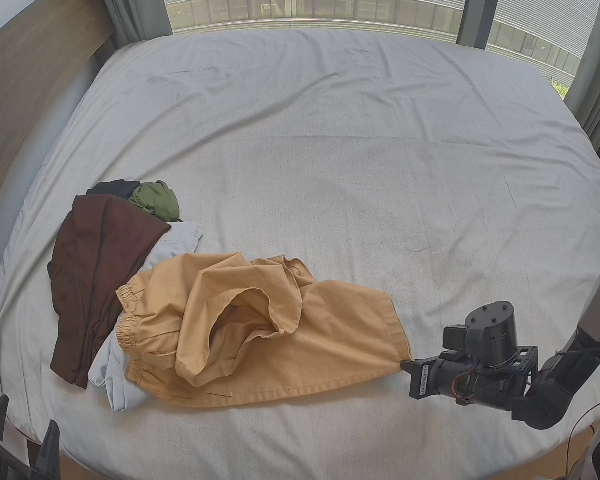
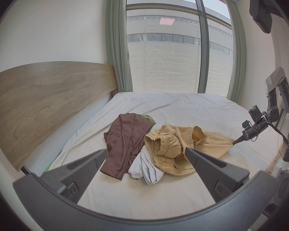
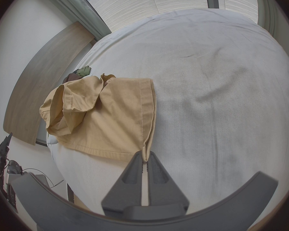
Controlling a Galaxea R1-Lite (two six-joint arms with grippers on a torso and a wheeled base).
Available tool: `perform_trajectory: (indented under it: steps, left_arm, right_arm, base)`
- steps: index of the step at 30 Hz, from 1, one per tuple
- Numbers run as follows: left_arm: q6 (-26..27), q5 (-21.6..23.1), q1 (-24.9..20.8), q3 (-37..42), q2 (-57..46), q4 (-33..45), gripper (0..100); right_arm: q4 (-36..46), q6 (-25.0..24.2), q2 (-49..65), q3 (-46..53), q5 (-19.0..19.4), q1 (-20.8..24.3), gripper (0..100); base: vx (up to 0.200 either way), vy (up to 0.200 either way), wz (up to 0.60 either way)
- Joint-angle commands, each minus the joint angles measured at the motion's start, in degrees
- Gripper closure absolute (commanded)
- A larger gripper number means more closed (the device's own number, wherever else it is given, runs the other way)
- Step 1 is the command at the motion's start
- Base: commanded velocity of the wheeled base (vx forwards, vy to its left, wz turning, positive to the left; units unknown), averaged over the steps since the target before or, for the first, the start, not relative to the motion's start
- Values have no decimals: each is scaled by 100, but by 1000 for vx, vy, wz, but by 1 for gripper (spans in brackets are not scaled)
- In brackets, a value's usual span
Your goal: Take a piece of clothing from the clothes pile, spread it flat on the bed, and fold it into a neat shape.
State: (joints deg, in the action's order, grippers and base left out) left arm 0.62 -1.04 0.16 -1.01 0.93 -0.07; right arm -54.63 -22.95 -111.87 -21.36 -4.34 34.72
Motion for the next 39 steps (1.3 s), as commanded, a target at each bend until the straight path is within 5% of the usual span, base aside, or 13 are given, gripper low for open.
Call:
perform_trajectory:
  steps: [1,39]
  left_arm:
    - [-1,-2,2,101,-93,-1,0]
    - [8,-2,2,101,-93,-1,0]
  right_arm:
    - [-4,2,201,211,12,-62,100]
    - [5,239,667,1283,162,-844,100]
  base:
    - [0,0,0]
    - [0,0,0]
